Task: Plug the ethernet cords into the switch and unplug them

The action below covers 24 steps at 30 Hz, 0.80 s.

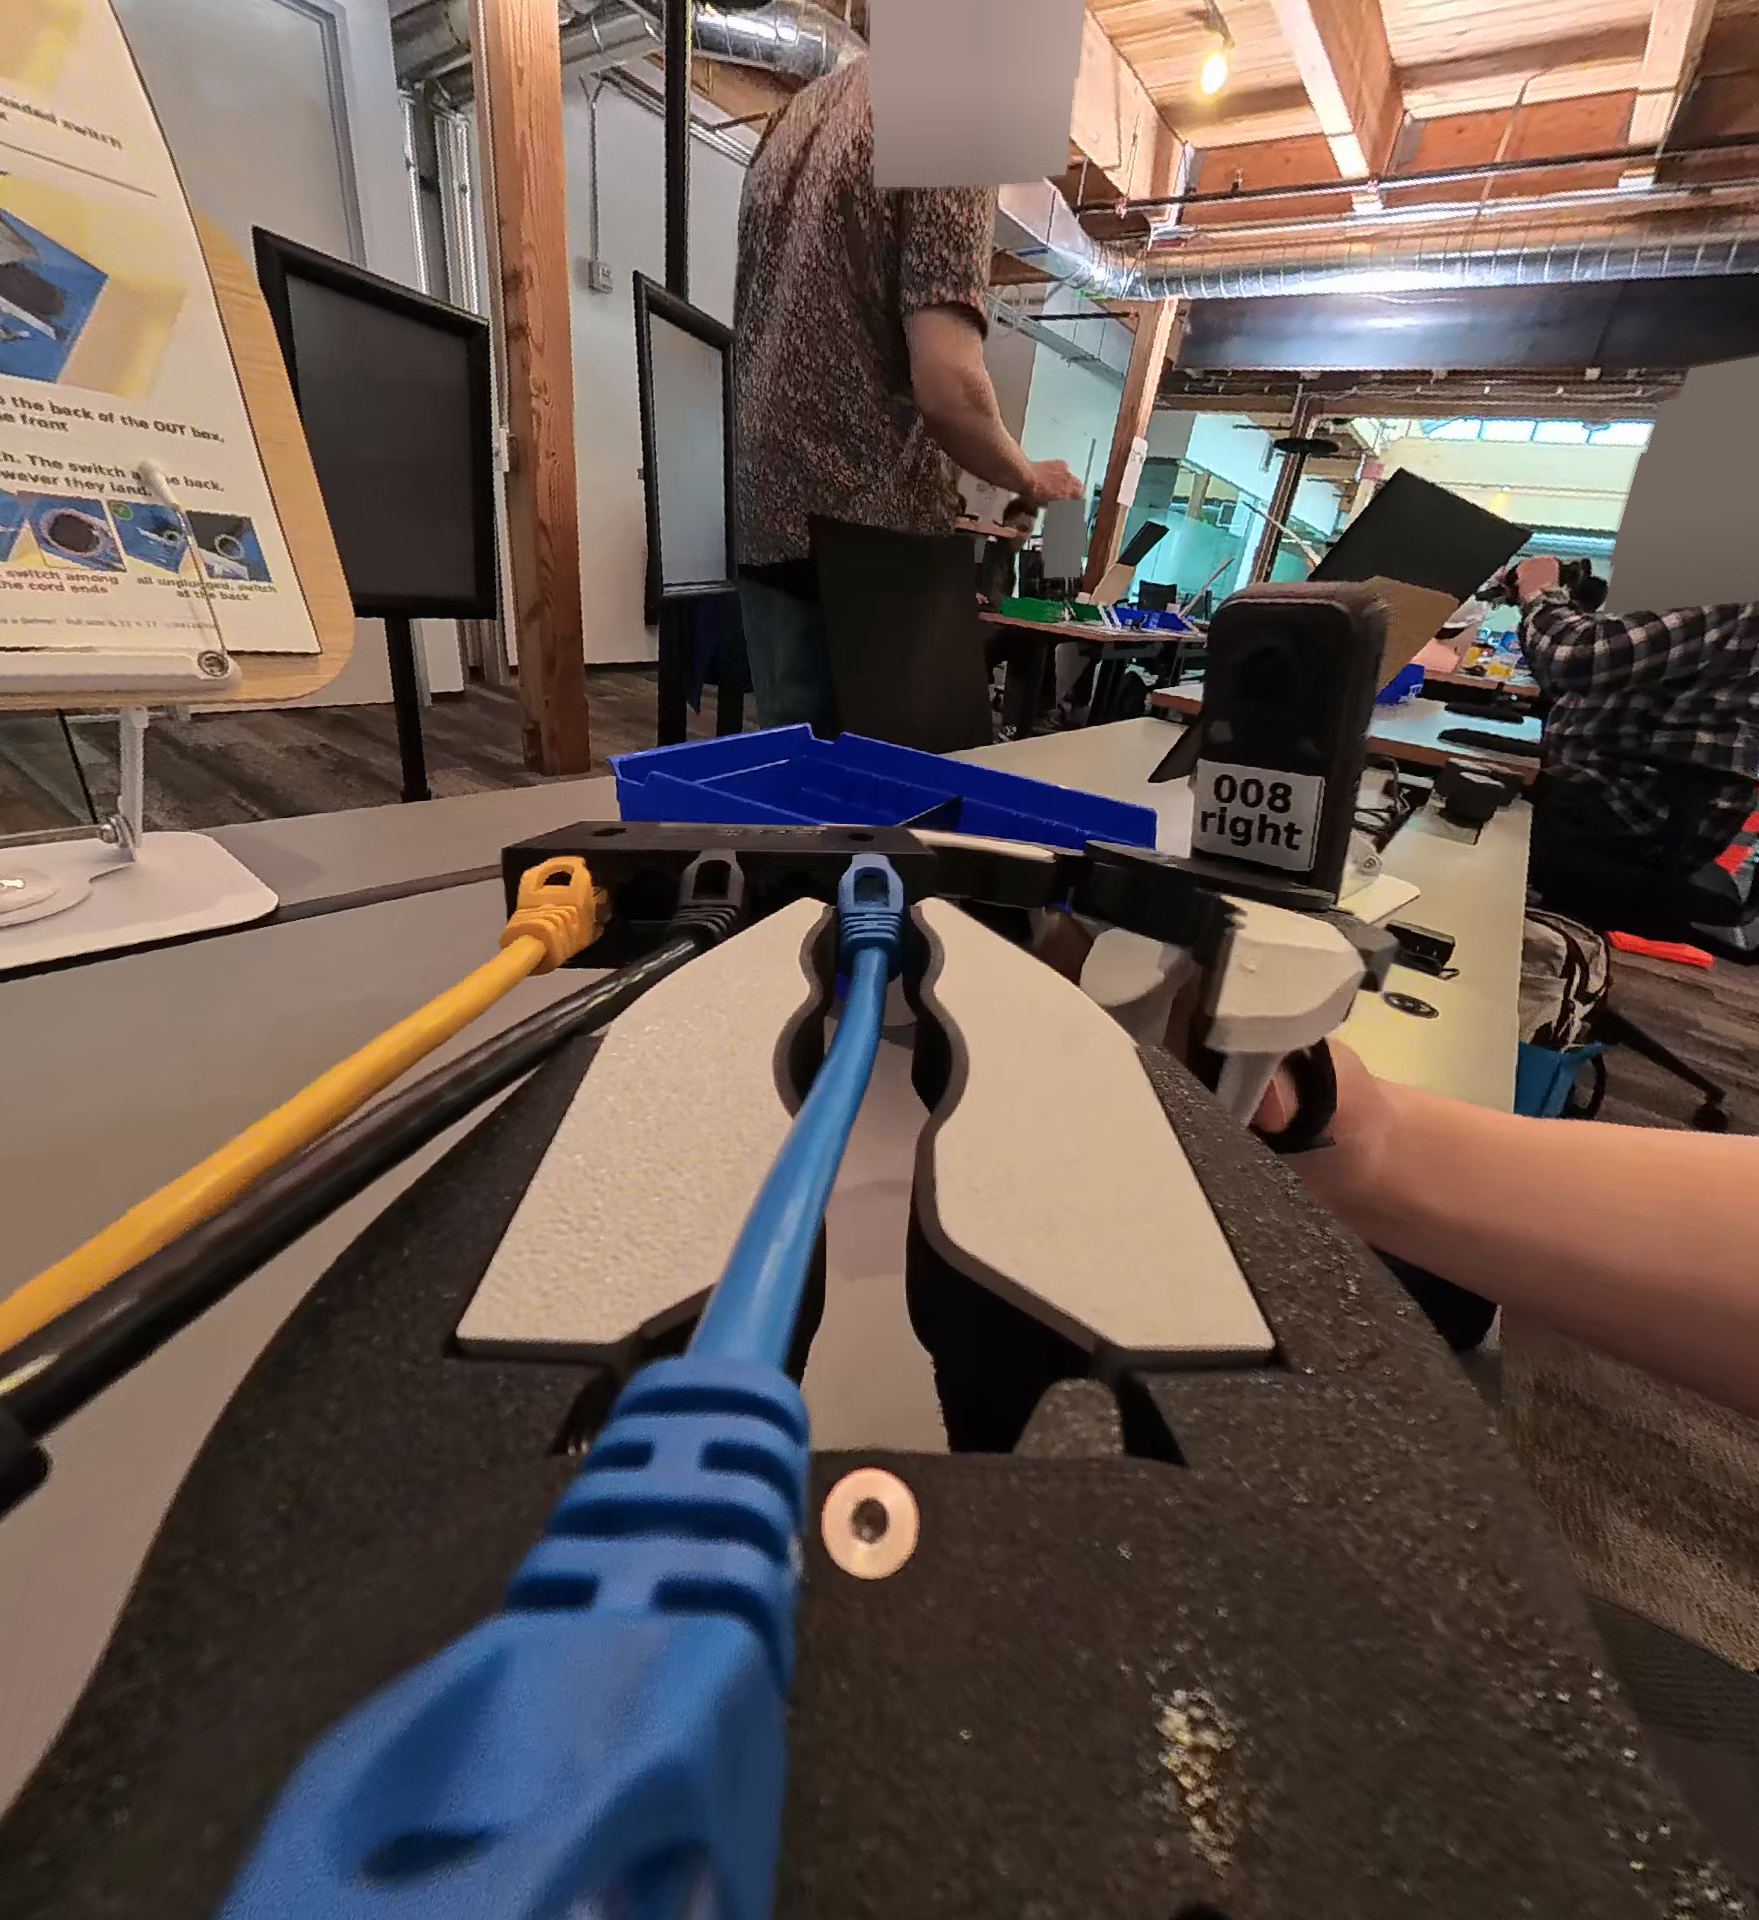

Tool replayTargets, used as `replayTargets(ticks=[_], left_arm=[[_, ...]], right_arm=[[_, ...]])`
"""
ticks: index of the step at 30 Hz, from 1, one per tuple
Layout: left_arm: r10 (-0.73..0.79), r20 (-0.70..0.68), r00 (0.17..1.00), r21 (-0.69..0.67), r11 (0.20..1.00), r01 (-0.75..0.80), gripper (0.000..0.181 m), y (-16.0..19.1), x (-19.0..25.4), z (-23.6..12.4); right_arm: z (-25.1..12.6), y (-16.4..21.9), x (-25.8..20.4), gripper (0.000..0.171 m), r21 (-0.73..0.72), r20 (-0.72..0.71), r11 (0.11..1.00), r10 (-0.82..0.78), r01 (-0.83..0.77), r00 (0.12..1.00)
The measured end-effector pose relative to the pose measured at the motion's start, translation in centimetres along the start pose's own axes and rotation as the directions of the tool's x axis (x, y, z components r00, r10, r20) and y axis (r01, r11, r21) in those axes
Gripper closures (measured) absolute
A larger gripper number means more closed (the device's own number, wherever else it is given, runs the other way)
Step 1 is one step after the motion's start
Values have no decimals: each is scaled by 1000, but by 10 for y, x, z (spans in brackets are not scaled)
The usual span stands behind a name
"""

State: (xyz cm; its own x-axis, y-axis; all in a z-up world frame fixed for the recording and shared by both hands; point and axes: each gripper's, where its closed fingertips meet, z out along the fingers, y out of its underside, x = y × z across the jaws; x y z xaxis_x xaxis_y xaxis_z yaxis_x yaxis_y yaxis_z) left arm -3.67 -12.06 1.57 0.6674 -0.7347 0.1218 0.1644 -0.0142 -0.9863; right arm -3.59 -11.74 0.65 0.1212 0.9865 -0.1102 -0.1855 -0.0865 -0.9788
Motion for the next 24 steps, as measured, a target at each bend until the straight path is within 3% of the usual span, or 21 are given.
replayTargets(ticks=[3,7,14,24], left_arm=[[3,5,1000,1,1000,-3,170,0,0,1],[-27,6,1000,-10,1000,27,170,6,-2,3],[-15,-6,1000,-7,1000,15,170,8,2,3],[8,-28,1000,-15,1000,-9,169,13,11,6]], right_arm=[[0,-1,2,54,12,-8,1000,14,-13,1000],[7,13,9,51,-83,-79,996,-34,27,996],[8,3,6,46,-29,-51,996,88,-90,995],[10,3,6,37,-35,-69,996,77,-80,995]])
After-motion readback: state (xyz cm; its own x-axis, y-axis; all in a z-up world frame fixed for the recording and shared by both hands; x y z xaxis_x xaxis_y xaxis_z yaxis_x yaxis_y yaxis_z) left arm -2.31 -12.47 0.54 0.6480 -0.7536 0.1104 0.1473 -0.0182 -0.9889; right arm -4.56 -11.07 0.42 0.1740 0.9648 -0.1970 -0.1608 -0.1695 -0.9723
